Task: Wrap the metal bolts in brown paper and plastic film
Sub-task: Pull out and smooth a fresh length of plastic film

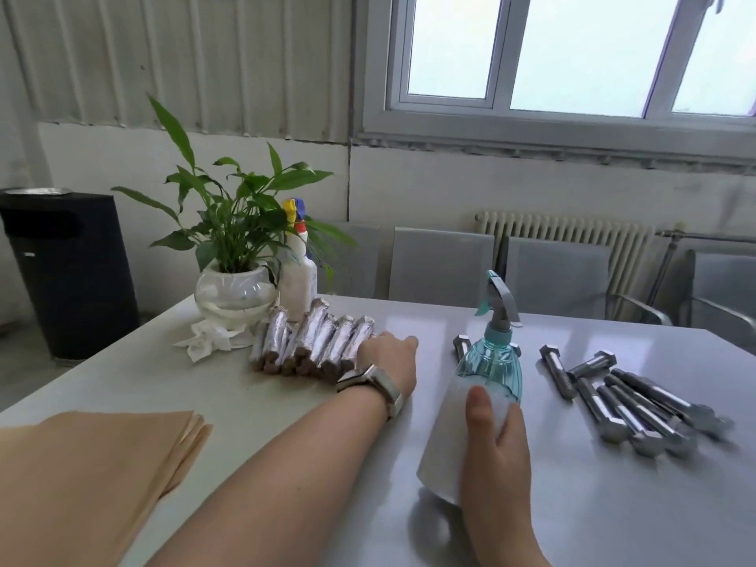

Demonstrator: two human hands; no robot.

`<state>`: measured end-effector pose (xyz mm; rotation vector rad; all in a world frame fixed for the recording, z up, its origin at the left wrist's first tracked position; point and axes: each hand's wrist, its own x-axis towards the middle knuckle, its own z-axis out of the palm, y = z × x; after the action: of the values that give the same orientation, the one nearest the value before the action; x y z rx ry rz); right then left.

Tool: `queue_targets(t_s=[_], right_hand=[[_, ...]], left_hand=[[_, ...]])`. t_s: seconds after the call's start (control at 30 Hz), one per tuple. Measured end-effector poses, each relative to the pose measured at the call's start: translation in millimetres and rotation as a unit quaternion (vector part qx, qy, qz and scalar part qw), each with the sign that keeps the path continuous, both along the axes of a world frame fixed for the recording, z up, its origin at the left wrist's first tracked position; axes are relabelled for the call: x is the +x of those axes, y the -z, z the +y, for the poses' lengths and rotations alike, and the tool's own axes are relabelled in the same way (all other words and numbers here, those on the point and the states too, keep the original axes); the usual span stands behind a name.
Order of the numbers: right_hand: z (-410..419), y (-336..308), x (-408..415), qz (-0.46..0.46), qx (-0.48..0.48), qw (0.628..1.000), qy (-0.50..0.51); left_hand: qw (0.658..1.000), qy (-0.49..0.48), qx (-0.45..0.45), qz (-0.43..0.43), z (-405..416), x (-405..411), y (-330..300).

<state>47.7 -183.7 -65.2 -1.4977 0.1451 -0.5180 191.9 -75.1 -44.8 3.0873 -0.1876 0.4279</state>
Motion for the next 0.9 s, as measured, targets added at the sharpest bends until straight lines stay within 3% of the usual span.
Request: queue_targets(t_s=[0.2,0.3,0.6,0.7,0.9], right_hand=[[0.8,3.6,5.9,0.017,0.006,1.0,-0.015],[0.7,4.3,6.1,0.019,0.002,1.0,-0.022],[-0.4,6.3,9.3,0.013,0.008,0.999,-0.035],[0.1,5.9,8.5,0.013,-0.006,0.999,-0.044],[0.2,0.7,5.0,0.019,0.008,0.997,-0.072]], left_hand=[[0.994,0.008,0.044,-0.095,-2.3,18.8,26.1],[0.994,0.043,0.067,-0.076,2.7,27.7,29.3],[0.998,0.022,0.028,-0.046,1.0,25.3,23.9],[0.997,0.06,-0.031,-0.027,3.9,14.6,12.9],[0.957,0.108,-0.233,-0.136,35.4,-63.7,-21.2]])
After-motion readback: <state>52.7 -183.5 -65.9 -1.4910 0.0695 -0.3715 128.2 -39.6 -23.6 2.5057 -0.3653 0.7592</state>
